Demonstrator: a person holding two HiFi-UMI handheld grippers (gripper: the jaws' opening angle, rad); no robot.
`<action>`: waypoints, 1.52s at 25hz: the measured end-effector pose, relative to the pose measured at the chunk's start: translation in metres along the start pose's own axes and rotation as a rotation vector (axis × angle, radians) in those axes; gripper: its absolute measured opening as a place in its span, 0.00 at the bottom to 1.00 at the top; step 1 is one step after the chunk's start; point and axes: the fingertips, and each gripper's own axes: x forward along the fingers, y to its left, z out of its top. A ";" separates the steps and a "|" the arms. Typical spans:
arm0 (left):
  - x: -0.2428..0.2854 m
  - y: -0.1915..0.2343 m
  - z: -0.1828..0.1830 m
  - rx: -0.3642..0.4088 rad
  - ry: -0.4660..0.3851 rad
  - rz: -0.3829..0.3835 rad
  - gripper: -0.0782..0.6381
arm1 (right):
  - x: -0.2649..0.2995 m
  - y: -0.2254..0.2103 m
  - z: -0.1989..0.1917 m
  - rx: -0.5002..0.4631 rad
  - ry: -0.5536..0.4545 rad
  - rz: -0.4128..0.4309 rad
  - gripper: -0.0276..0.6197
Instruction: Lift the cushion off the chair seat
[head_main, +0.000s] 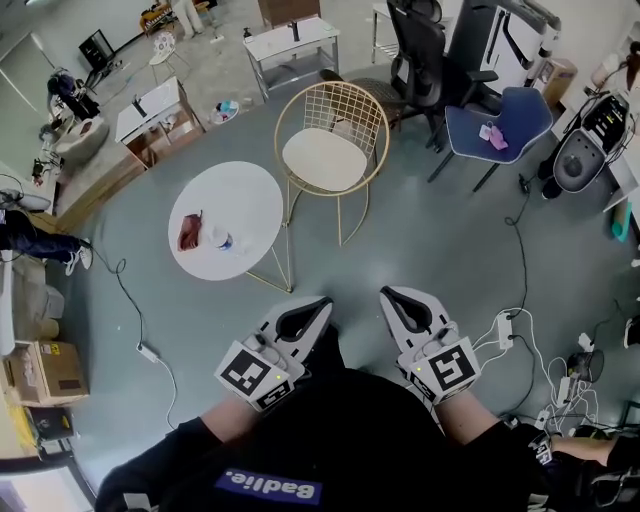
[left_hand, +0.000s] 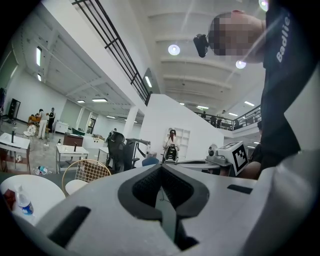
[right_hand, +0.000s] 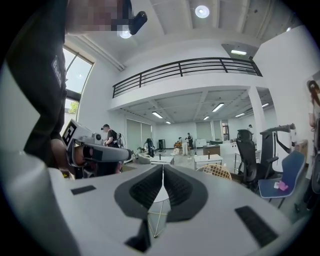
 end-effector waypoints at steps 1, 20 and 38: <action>0.006 0.009 0.001 -0.001 -0.002 -0.002 0.12 | 0.009 -0.006 0.001 -0.003 0.002 -0.002 0.09; 0.111 0.231 0.020 -0.084 0.031 -0.081 0.12 | 0.232 -0.114 0.025 -0.007 0.096 -0.049 0.09; 0.209 0.327 -0.063 -0.316 0.018 0.277 0.12 | 0.297 -0.222 -0.009 0.011 0.116 0.198 0.09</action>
